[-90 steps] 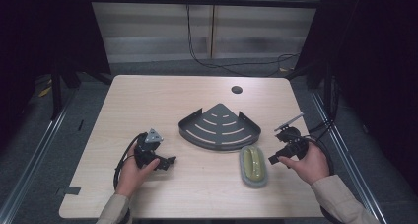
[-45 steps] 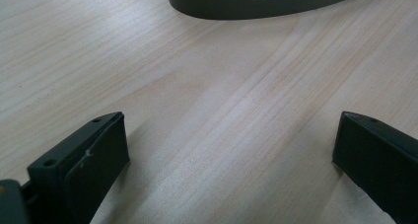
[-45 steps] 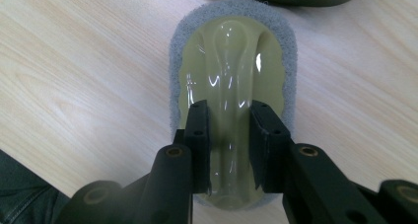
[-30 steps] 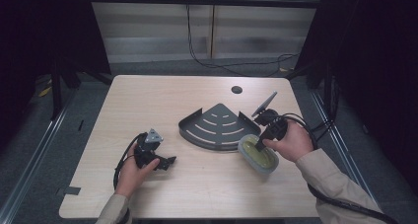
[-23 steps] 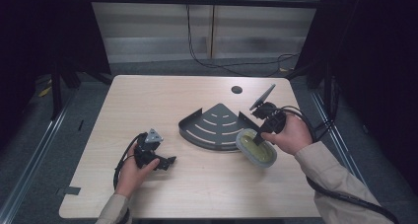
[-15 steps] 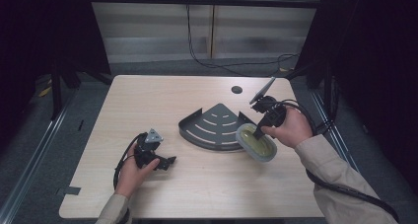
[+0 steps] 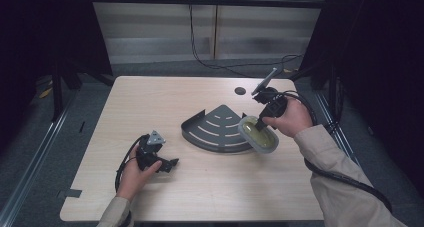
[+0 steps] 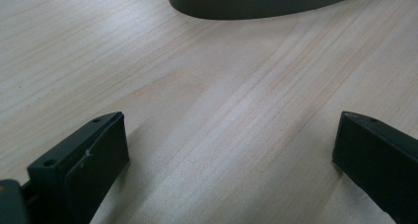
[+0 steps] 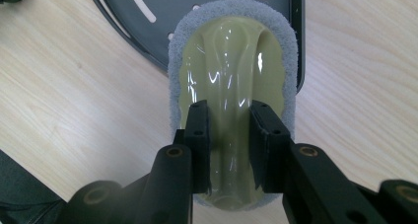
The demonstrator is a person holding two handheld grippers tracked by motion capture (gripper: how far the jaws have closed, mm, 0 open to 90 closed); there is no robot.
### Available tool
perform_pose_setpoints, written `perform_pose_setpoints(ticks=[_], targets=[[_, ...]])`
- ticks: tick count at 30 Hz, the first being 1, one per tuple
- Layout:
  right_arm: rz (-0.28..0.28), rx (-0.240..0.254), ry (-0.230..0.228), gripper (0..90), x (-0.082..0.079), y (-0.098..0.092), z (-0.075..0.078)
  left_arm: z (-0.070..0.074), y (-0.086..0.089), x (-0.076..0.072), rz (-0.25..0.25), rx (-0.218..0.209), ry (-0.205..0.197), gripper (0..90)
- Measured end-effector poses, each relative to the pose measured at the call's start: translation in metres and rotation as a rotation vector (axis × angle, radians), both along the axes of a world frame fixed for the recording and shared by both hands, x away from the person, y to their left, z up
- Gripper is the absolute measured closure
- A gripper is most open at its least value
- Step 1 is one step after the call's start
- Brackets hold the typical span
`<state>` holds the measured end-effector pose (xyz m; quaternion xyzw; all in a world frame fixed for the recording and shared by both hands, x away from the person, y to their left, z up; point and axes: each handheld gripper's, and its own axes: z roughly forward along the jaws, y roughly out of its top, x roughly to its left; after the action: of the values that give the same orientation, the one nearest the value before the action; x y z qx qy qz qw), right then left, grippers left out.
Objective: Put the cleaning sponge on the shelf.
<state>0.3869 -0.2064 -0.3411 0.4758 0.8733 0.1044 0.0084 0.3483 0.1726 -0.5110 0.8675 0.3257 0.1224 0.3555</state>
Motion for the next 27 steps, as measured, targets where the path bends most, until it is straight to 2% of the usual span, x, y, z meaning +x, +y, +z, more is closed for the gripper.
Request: perform_pose_setpoints(ticks=[11, 27], targets=[[0.003, -0.019, -0.005, 72.1, 0.019, 0.009, -0.002, 0.0, 0.0, 0.0, -0.002, -0.002, 0.001, 0.0], [0.0, -0.01, -0.022, 72.1, 0.037, 0.015, -0.002, 0.0, 0.0, 0.0, -0.003, -0.002, 0.001, 0.0]])
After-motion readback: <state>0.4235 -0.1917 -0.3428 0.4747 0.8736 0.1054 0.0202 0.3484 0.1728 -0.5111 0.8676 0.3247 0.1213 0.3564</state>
